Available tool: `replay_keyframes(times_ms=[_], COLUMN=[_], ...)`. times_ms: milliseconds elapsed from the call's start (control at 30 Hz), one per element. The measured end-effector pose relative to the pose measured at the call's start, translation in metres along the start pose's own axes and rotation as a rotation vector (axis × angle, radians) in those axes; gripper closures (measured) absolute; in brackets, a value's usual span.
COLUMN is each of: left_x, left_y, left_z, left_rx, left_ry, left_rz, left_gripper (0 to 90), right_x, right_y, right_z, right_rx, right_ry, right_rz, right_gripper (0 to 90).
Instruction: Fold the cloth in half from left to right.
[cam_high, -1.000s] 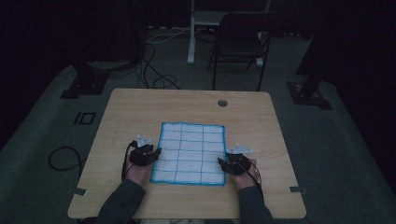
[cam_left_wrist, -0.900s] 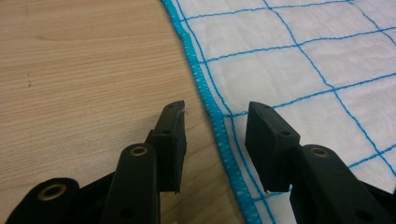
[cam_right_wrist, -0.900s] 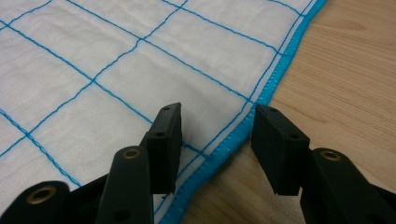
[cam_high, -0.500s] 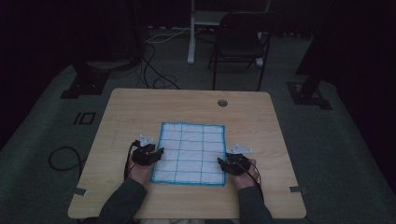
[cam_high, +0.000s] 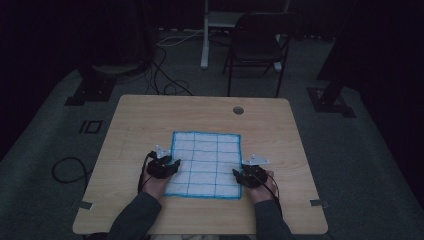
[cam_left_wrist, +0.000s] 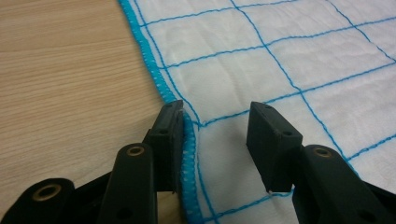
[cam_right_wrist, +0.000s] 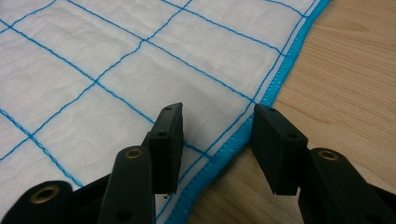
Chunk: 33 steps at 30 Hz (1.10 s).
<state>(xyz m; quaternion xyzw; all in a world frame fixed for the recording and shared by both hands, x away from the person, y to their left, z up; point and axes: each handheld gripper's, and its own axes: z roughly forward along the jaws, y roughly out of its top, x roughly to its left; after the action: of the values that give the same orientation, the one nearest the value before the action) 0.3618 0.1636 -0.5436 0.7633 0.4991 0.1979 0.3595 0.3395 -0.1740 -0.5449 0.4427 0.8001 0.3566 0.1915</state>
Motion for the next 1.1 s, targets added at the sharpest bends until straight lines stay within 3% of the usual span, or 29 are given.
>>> replay_keyframes(times_ms=[100,400,700,900,1100], left_x=[-0.003,-0.007,0.004,0.017,0.024], left_y=[0.0,-0.002,-0.005,-0.006,-0.006], left_z=[0.0,-0.003,-0.008,-0.012,-0.014], left_rx=[0.005,0.011,0.014,0.025,0.034], left_ry=[0.023,0.013,-0.009,-0.009,-0.018], left_rz=[0.014,0.035,0.017,0.003,-0.018], left_gripper=[63.6,82.3,84.4,84.5,85.1], right_x=[0.0,0.002,-0.001,0.003,0.006], right_y=[0.0,0.0,0.002,0.003,0.007], right_z=[0.0,-0.001,-0.008,-0.008,-0.005], right_rx=[0.0,0.004,-0.023,-0.037,-0.047], right_ry=[0.0,0.002,-0.002,0.001,-0.001], right_rz=[0.0,0.003,0.0,-0.028,-0.04], right_gripper=[54.5,55.5,57.1,80.1,84.5])
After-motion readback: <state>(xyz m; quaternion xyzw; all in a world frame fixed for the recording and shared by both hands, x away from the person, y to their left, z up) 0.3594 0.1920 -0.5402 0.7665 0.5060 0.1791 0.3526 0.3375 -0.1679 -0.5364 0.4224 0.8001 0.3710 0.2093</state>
